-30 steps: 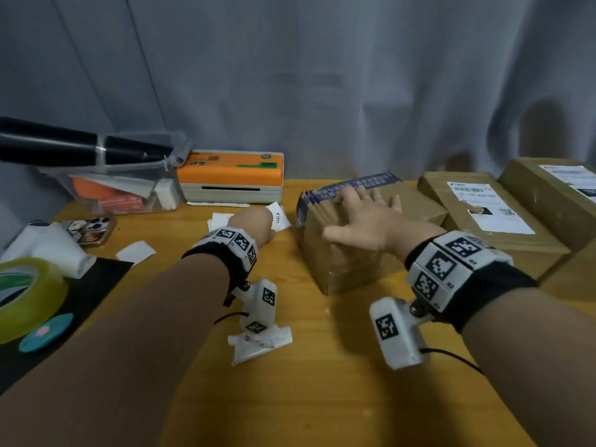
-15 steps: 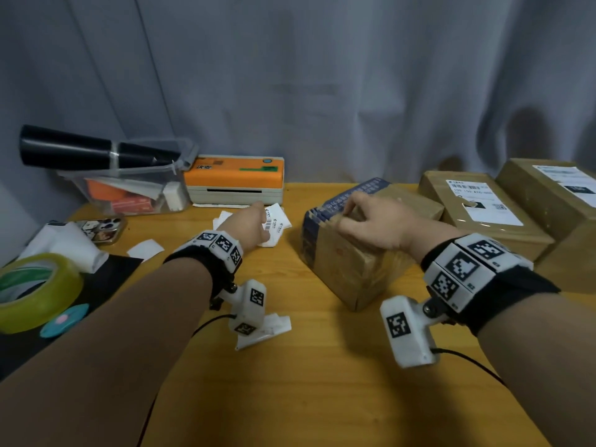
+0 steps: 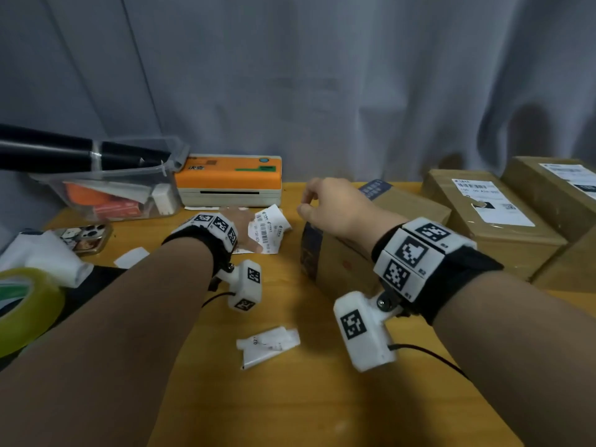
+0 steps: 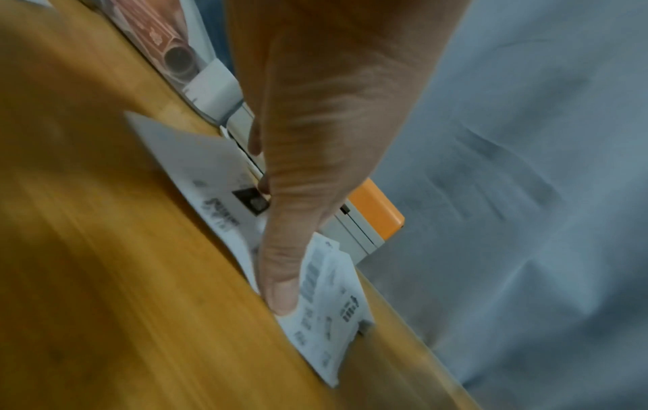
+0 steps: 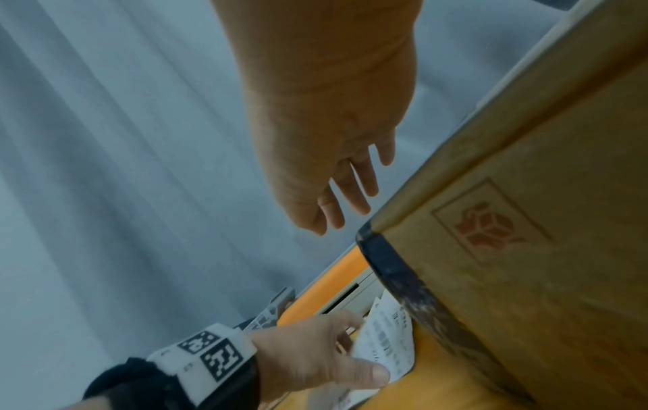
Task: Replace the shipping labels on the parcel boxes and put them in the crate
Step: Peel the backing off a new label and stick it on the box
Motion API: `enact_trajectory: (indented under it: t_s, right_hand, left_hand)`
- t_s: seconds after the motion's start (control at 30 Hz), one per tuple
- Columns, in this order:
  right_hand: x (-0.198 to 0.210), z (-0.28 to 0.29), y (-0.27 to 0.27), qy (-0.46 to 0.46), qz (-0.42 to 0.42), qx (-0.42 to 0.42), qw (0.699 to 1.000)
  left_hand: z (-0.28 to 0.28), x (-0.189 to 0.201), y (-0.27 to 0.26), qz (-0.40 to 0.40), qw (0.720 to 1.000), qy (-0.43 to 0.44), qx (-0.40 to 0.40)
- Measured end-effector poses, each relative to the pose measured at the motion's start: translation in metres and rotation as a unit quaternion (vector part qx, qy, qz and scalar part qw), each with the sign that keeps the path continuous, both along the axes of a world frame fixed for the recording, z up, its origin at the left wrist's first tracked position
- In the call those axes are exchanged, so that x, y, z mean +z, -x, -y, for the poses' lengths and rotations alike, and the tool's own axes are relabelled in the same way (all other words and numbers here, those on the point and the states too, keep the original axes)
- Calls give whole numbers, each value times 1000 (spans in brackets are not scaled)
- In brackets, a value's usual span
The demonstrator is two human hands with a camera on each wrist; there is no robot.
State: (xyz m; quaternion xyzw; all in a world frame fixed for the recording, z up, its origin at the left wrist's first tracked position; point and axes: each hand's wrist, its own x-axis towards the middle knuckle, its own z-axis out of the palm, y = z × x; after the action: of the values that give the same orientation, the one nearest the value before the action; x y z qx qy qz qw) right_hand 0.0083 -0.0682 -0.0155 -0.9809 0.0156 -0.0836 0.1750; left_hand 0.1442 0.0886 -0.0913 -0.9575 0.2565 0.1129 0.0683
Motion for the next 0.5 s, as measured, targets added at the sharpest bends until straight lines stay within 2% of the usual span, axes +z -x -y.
enact_trajectory:
  t_s: [0.07, 0.17, 0.3, 0.43, 0.5]
  right_hand:
    - [-3, 5, -5, -29, 0, -11, 1000]
    - [-9, 10, -11, -71, 6, -27, 997]
    - [-13, 12, -12, -120, 14, -31, 992]
    - [-11, 13, -5, -158, 26, -37, 986]
    - [-6, 14, 0, -198, 46, -46, 978]
  left_hand:
    - [-3, -1, -3, 40, 999, 6, 15]
    - [-9, -1, -4, 78, 994, 63, 33]
    - [-25, 13, 4, 36, 978, 192, 69]
    - [-29, 43, 26, 27, 943, 330, 30]
    - [-24, 62, 40, 43, 906, 421, 12]
